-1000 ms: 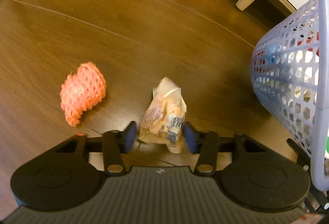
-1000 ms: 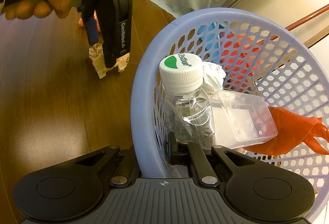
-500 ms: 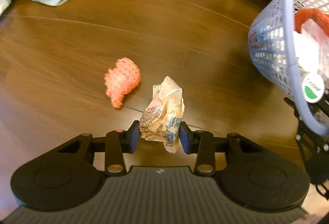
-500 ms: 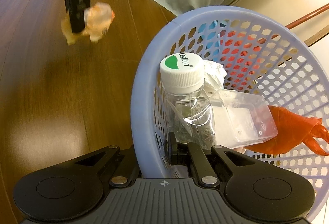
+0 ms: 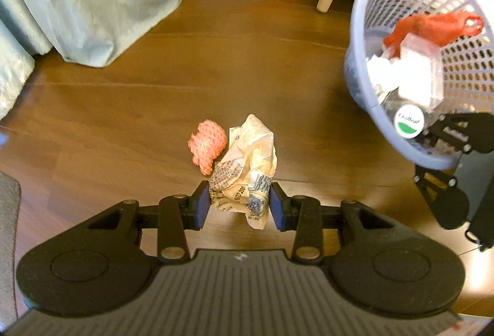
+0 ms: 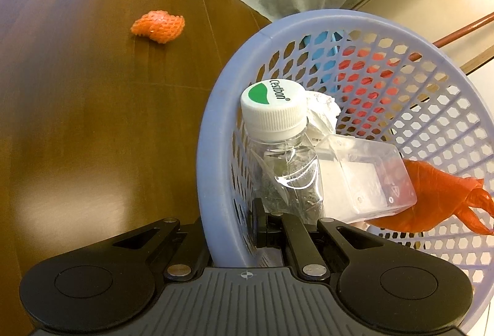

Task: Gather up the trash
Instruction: 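Lift the crumpled paper and carry it above the basket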

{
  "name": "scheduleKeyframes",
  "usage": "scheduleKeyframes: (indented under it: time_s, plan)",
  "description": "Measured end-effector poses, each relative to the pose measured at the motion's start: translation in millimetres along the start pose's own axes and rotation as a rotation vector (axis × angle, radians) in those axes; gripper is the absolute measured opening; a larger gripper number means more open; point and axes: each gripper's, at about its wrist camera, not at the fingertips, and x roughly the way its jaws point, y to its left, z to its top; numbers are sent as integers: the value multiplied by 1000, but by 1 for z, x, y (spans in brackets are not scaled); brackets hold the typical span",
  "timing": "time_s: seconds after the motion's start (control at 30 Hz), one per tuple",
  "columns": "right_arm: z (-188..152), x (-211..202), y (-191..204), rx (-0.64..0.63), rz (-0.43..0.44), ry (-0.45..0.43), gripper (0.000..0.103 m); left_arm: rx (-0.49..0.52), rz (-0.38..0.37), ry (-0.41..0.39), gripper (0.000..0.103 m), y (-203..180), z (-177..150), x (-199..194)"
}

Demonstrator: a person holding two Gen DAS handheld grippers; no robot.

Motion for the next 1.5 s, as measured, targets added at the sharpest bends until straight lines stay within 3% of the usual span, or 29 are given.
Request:
scheduleKeyframes:
  time_s: [0.27, 0.73, 1.5]
  plan:
    - [-2, -13, 10, -9, 14, 1, 1, 19, -10, -48, 34, -12, 18, -37]
    - [-1, -16, 11, -10, 21, 8, 1, 191, -38, -97, 34, -77, 47, -52]
    - [7, -17, 4, 3, 31, 12, 1, 213, -77, -105, 34, -101, 64, -49]
